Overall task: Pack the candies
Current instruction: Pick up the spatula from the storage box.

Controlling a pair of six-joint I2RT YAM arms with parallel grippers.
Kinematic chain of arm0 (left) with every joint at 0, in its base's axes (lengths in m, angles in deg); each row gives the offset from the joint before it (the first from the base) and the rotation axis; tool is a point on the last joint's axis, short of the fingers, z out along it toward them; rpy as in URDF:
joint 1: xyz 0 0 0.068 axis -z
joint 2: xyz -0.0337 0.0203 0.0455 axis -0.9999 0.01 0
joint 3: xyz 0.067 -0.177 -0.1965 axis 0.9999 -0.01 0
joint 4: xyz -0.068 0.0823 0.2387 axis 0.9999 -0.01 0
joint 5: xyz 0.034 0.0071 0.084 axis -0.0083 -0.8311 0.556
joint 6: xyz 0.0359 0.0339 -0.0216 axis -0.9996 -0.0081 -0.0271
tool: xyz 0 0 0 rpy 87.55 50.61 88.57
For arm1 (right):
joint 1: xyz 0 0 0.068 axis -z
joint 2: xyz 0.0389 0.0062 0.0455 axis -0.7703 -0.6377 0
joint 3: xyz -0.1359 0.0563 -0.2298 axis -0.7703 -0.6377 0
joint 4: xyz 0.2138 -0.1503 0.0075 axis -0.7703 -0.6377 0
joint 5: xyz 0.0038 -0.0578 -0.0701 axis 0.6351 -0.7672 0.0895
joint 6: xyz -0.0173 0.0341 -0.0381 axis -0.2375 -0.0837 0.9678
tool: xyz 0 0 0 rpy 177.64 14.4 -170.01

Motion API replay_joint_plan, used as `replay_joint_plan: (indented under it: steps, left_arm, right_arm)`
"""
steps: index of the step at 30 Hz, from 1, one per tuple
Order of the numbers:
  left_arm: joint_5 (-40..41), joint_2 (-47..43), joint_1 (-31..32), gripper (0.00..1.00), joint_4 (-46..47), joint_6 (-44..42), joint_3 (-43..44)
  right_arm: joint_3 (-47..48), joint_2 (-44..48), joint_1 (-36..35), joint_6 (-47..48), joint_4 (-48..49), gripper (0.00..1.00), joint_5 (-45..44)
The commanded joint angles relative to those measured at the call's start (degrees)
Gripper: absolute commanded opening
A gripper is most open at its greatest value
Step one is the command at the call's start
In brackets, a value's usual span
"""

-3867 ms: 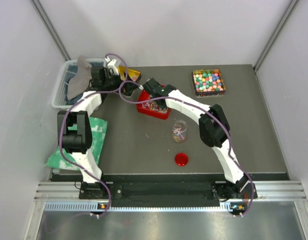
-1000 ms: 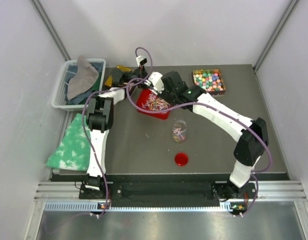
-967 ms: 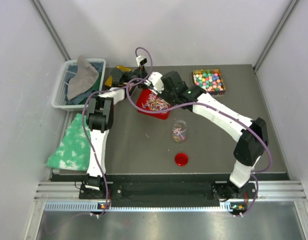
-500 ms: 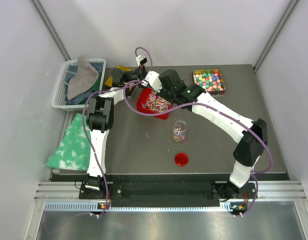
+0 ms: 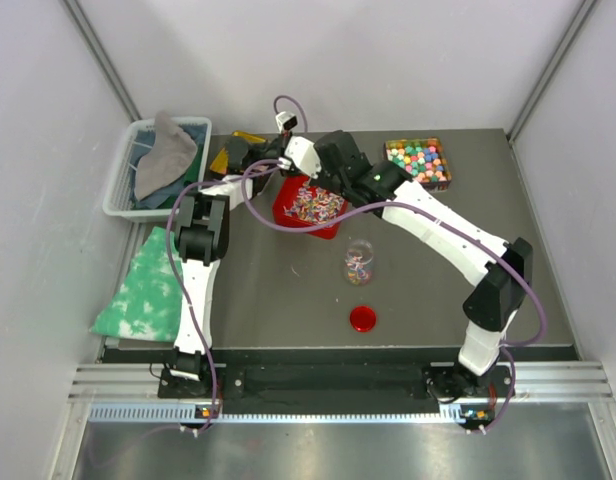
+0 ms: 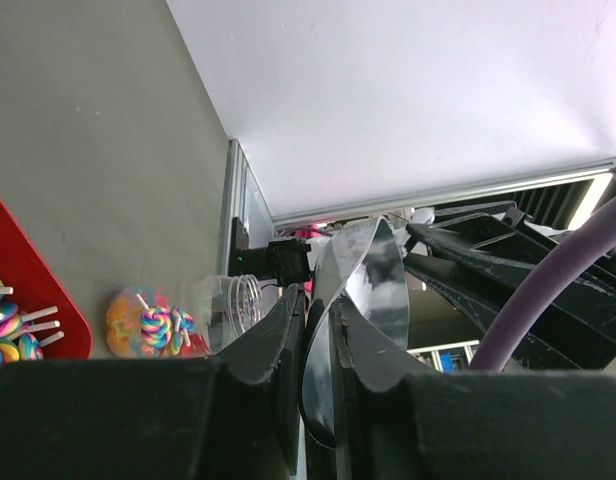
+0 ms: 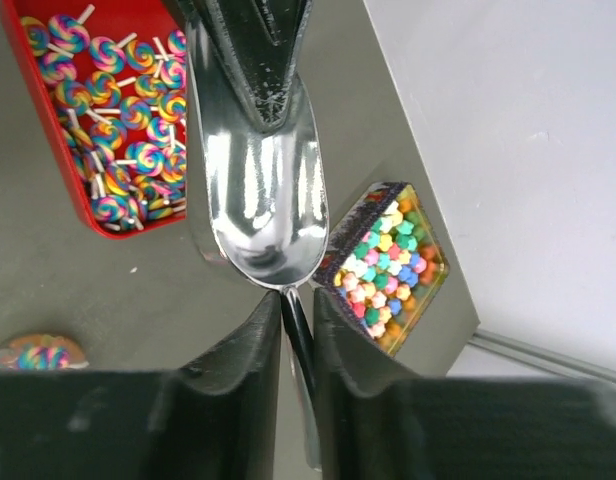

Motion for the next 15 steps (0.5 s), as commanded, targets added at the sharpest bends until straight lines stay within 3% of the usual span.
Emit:
replay_joint_plan:
  steps: [1,5,6,9,15]
  left_arm:
    - [-12.9,-6.1,3.9,0.00,23.9,2.4,-0.8]
    - [-12.9,-6.7,3.9,0.00,24.0,2.4,-1.0]
    - [-12.9,-6.8,4.0,0.00,24.0,2.5,-1.0]
    - [-12.8,-6.8,3.9,0.00,24.0,2.7,-0.5]
    - [-12.9,-6.8,3.8,0.00,23.8,3.4,0.6]
  right_arm:
    - [2.3,-1.5,-0.3,-0.2,9.9,0.21,1.7]
    - [2.6,-1.5,-0.3,-0.7,9.4,0.31,2.0]
    - [2.8,-1.5,-0.3,-0.6,8.8,0.38,2.1]
    - [4.0,-1.6,-0.1,-0.6,7.7,0.43,2.9]
    - [9.0,-1.7,1.9,-1.4,-0.4,0.58,8.6]
